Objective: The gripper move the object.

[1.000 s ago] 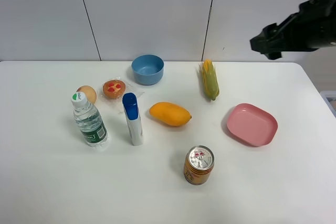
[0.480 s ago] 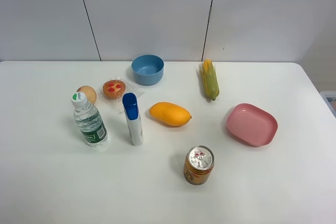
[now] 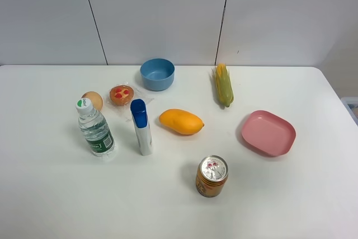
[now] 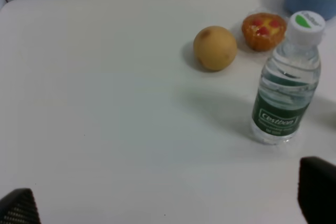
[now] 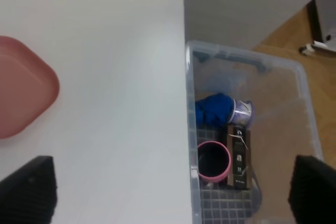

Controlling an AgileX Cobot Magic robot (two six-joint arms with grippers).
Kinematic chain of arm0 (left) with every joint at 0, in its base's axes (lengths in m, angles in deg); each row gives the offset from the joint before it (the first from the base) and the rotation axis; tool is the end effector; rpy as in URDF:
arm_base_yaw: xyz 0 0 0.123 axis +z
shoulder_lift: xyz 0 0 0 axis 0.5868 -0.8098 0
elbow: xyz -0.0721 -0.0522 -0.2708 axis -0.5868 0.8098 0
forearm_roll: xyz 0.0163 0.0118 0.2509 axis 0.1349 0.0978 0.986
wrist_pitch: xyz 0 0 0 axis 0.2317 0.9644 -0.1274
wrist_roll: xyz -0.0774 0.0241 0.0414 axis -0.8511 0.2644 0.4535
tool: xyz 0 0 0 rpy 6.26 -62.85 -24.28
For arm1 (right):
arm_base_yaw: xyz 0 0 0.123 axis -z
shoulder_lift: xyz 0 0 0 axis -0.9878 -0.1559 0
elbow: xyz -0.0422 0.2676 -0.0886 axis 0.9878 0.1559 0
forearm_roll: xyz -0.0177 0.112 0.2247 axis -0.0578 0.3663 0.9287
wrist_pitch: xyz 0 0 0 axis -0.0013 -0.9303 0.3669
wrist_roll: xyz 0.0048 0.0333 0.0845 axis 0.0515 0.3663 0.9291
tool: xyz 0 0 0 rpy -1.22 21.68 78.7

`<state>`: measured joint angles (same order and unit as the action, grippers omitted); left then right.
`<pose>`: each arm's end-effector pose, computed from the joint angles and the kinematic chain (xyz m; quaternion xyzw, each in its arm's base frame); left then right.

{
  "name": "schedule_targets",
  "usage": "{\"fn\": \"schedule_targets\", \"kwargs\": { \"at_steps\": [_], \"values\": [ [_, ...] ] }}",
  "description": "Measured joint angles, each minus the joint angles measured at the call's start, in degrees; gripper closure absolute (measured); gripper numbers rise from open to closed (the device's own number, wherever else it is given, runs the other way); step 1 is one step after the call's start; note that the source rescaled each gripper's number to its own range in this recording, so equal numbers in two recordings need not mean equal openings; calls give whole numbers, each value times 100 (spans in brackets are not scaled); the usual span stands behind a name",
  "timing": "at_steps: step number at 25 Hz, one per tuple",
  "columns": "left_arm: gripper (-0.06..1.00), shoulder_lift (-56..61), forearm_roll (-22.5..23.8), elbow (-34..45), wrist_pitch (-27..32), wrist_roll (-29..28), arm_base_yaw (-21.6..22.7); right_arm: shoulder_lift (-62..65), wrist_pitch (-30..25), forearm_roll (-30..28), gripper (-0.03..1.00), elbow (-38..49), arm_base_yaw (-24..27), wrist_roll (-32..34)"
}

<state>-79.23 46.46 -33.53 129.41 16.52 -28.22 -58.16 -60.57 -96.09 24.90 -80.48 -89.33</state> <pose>-0.0065 -0.0055 0.2812 -0.0179 0.8461 0.0301 0.5319 0.0612 -0.0215 0.3922 -0.0656 0.8897 -0.1646 0.4207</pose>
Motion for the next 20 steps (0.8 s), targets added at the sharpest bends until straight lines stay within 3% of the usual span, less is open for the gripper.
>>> {"fn": "schedule_targets", "kwargs": {
  "at_steps": [5, 10, 20],
  "values": [
    [-6, 0, 0, 0, 0, 0, 0, 326, -259, -19, -2, 0, 0, 259],
    [-6, 0, 0, 0, 0, 0, 0, 794, -298, 293, -3, 0, 0, 299],
    [-6, 0, 0, 0, 0, 0, 0, 1855, -329, 371, -3, -6, 0, 424]
  ]
}}
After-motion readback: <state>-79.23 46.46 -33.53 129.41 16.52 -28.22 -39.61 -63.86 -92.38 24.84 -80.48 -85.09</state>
